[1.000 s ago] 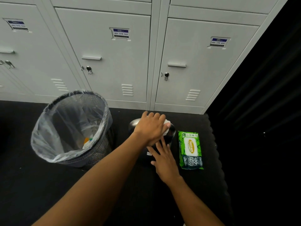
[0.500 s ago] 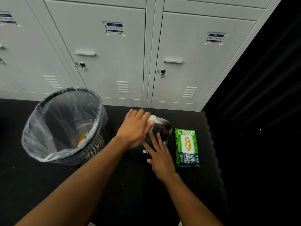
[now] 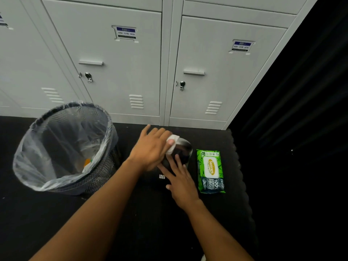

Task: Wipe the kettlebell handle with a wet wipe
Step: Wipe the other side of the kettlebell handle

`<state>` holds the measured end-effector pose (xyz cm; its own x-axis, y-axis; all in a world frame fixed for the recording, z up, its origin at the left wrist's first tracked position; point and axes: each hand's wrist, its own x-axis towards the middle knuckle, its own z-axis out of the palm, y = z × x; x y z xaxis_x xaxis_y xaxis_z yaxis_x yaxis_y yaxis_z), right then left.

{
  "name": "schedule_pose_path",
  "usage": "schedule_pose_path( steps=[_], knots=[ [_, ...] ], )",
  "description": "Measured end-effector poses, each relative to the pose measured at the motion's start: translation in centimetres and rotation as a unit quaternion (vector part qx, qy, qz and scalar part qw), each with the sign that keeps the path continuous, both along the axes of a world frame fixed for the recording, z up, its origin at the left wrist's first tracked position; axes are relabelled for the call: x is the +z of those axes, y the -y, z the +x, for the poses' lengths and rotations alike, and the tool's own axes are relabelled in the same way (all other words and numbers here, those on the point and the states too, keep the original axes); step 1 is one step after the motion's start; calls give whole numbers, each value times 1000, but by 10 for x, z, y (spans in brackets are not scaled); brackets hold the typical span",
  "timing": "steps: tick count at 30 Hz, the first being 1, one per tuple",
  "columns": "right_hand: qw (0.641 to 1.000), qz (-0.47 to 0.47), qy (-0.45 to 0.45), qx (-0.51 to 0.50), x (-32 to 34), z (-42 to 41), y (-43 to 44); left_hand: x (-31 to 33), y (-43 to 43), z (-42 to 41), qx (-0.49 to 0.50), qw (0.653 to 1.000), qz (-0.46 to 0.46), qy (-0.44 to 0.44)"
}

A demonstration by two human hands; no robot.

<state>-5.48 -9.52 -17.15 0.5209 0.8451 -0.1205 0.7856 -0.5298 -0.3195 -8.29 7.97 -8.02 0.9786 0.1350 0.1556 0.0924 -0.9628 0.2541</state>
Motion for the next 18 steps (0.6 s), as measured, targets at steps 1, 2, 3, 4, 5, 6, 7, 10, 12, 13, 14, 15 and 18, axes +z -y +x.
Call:
schedule_pose_path(
  steps=[1,2,3,4,5,6,7,10,12,13,14,15,18],
  knots=[
    [1000,3,-2,-2,1,-1,0,-5,-7,-5,13,999,-38,17],
    [1000,7,-3,-4,2,-1,1,-11,-13,-10,29,996,-80,30],
    [1000,11,-2,-5,2,-1,1,-16,-15,-14,49,990,-127,42],
    [1000,11,-2,-8,2,-2,1,-22,-14,-19,71,980,-176,55],
    [1000,9,-2,-11,2,-2,1,-28,-9,-22,93,967,-225,75],
    [1000,8,-3,-15,1,-3,1,-32,-2,-24,117,951,-269,101],
    [1000,8,-4,-18,0,-4,0,-36,6,-26,144,932,-307,130],
    [1000,5,-1,-21,0,-4,0,-39,26,-27,233,869,-398,182],
    [1000,5,-2,-22,0,-4,0,-37,33,-27,286,836,-432,182],
    [1000,5,-3,-23,-1,-4,-1,-37,38,-27,307,826,-441,172],
    [1000,5,-3,-24,-1,-5,-1,-37,45,-28,318,823,-443,160],
    [1000,3,-4,-25,-1,-5,-2,-37,53,-29,323,824,-440,154],
    [1000,-2,-4,-25,-1,-4,-2,-31,49,-26,321,829,-423,172]
  ],
)
